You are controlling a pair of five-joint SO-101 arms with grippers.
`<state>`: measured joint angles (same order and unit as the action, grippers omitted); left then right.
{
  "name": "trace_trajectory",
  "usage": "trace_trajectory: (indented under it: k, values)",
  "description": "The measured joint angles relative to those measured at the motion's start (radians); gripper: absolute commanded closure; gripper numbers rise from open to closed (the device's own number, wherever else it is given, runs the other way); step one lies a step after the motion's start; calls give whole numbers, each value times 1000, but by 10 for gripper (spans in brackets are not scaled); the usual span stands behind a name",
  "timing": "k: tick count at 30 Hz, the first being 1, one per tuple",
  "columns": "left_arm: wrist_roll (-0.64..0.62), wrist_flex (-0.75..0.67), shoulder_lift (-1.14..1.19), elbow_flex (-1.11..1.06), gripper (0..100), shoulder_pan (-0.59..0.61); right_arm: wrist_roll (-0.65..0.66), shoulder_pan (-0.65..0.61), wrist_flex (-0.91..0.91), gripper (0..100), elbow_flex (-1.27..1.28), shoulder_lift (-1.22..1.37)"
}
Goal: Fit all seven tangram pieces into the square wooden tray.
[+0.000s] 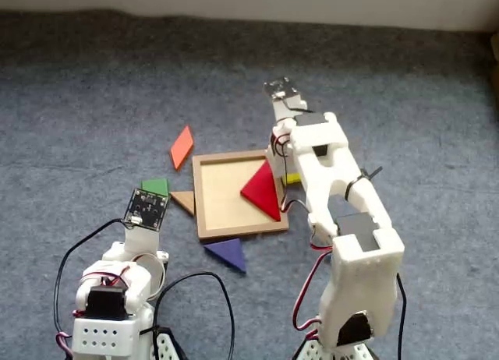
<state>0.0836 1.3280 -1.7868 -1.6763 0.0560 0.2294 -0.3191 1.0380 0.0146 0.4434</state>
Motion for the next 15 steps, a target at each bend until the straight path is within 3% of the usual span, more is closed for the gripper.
trace_trajectory:
  k: [5, 10, 15]
  values:
    - [0, 0, 0, 0, 995, 0, 49, 9, 44, 721, -8, 23]
    - [0, 0, 0, 0, 995, 0, 61, 12, 78, 855, -14, 23]
    - [0, 0, 0, 0, 995, -2, 63, 55, 78, 916, -26, 21]
